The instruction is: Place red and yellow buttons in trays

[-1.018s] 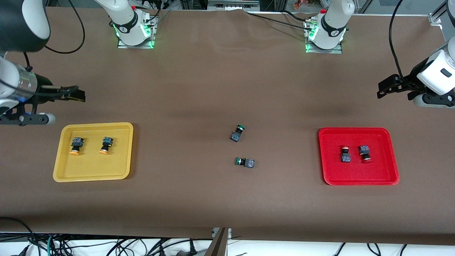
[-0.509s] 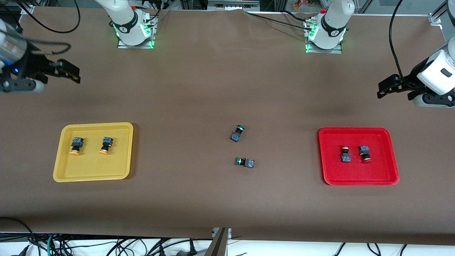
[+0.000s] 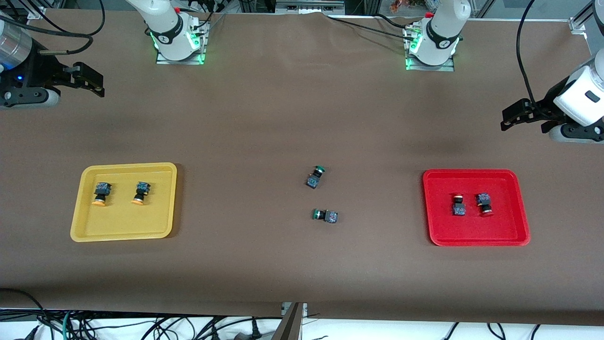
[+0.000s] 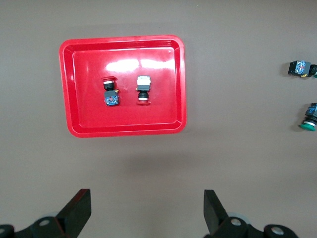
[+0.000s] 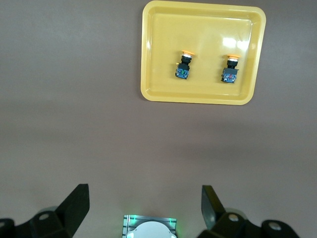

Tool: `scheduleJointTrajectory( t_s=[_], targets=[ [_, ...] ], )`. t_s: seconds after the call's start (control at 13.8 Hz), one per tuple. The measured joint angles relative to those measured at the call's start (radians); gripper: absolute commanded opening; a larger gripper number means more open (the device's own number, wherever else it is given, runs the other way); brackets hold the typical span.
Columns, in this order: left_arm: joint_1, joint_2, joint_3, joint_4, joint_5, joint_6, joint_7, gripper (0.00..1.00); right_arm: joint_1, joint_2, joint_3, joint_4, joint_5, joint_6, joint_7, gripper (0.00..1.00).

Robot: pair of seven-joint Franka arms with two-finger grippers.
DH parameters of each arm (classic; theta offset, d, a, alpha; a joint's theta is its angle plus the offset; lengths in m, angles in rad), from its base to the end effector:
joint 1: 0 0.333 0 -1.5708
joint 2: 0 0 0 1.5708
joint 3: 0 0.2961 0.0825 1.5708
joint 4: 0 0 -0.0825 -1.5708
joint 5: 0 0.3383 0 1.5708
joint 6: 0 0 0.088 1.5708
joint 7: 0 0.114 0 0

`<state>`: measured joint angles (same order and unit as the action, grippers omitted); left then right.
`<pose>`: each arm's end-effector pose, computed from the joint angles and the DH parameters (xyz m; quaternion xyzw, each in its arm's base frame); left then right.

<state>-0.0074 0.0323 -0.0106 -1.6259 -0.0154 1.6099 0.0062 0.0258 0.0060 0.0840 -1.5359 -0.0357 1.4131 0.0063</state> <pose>0.5185 -0.0110 0.5608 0.9996 -0.0116 -0.0242 0.0077 0.4902 0.0494 0.5966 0.9965 0.0500 -0.0632 0.0212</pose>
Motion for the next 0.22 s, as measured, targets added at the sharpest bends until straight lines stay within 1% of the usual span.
scheduleJointTrajectory(
  t_s=[0.22],
  targets=[
    [0.000,0.000,0.000,0.000,0.000,0.000,0.000,1.00,-0.002,0.013,0.000,0.008,0.000,0.001,-0.017,1.00]
  ],
)
